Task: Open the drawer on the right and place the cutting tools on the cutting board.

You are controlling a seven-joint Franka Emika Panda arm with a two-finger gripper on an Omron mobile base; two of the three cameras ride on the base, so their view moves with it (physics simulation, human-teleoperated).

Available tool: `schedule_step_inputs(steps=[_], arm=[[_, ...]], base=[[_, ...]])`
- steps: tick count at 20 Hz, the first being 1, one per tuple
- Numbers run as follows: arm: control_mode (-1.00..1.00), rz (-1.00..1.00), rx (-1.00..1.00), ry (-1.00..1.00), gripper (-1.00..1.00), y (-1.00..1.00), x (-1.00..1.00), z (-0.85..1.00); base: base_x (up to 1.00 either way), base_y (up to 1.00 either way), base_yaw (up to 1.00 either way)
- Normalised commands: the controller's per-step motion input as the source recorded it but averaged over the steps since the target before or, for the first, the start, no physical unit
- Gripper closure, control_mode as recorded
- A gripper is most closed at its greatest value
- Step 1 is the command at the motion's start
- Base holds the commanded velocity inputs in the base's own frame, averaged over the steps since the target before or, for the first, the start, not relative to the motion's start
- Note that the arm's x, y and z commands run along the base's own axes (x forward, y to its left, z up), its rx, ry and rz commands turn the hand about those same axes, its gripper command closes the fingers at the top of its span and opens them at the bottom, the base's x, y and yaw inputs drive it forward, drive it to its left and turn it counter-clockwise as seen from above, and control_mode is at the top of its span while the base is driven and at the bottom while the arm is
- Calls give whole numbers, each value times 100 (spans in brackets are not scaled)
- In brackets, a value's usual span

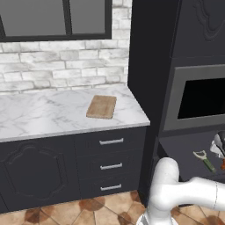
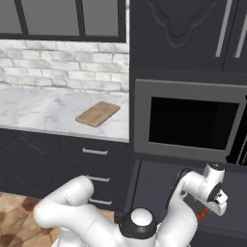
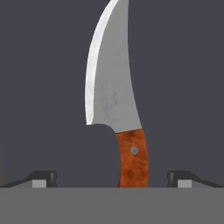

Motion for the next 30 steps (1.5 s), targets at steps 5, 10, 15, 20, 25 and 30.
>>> schedule_step_inputs(steps=[5,10,15,20,25,30], arm=[[-100,0,-3,0,-100,-2,8,-31],[-100,0,-2,0,-100,-11,0,-36],[-100,0,0,0,-100,-14,0,-32],[-100,0,-1,0,-100,-19,-2,-41],[-100,0,-1,1,-100,-19,-12,-28],[-100,0,0,0,-100,-18,-24,-20]], base=[[0,0,0],[0,0,0],[0,0,0],[0,0,0],[0,0,0],[0,0,0]])
